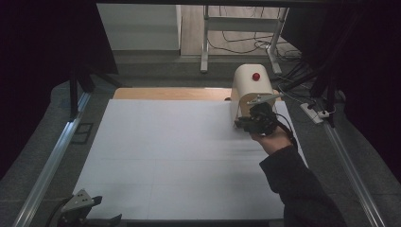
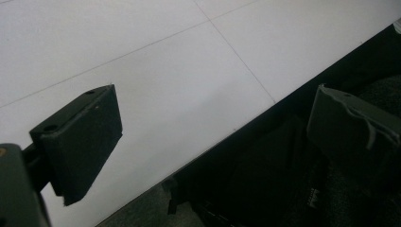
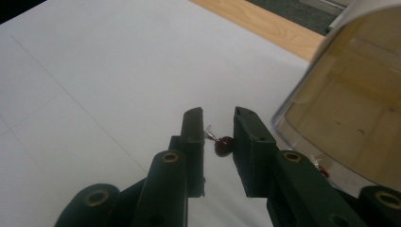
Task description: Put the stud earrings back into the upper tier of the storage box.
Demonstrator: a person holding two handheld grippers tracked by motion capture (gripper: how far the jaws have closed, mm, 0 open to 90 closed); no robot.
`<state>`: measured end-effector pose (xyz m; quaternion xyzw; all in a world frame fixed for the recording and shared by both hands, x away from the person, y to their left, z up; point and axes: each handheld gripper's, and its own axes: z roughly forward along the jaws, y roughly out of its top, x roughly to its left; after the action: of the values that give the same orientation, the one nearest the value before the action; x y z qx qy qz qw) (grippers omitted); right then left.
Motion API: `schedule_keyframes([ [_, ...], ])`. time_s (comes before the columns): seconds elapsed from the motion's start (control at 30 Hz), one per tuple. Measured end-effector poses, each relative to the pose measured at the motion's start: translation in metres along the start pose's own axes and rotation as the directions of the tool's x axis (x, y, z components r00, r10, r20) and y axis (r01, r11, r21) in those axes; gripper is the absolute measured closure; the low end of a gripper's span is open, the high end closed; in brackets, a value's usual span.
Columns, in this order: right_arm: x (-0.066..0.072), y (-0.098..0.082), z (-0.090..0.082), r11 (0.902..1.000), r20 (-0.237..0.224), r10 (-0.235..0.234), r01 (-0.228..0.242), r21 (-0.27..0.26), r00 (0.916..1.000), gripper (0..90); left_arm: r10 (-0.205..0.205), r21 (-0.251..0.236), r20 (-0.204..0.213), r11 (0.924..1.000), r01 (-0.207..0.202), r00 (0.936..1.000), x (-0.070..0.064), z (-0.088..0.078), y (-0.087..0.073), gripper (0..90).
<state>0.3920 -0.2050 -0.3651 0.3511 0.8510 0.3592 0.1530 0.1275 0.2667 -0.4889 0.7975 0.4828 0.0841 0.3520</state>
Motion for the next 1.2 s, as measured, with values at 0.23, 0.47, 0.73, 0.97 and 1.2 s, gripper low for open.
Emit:
schedule_keyframes([
  [0.23,-0.015,0.004,-0.009,0.9995,0.049,0.028,-0.027,-0.014,0.9984,73.6,-0.001,0.000,0.000,1.0000,0.001,1.0000,0.000,0.000,0.000,4.7],
  [0.47,-0.032,0.001,-0.013,0.9976,0.098,0.068,-0.066,-0.022,0.9929,73.5,-0.001,0.000,0.000,1.0000,0.001,1.0000,0.000,0.000,0.000,4.7],
  [0.73,-0.047,-0.003,-0.011,0.9943,0.142,0.107,-0.105,-0.020,0.9841,73.3,-0.001,0.001,-0.001,1.0000,0.001,1.0000,0.000,0.000,0.000,4.8],
  [0.97,-0.053,-0.005,-0.007,0.9918,0.160,0.127,-0.126,-0.020,0.9788,72.4,-0.002,0.003,-0.001,1.0000,0.002,1.0000,0.000,0.000,0.000,4.8],
  [1.2,-0.053,-0.005,-0.009,0.9916,0.163,0.129,-0.128,-0.018,0.9781,67.4,-0.001,0.004,-0.003,1.0000,0.001,1.0000,0.000,0.001,0.000,4.9],
])
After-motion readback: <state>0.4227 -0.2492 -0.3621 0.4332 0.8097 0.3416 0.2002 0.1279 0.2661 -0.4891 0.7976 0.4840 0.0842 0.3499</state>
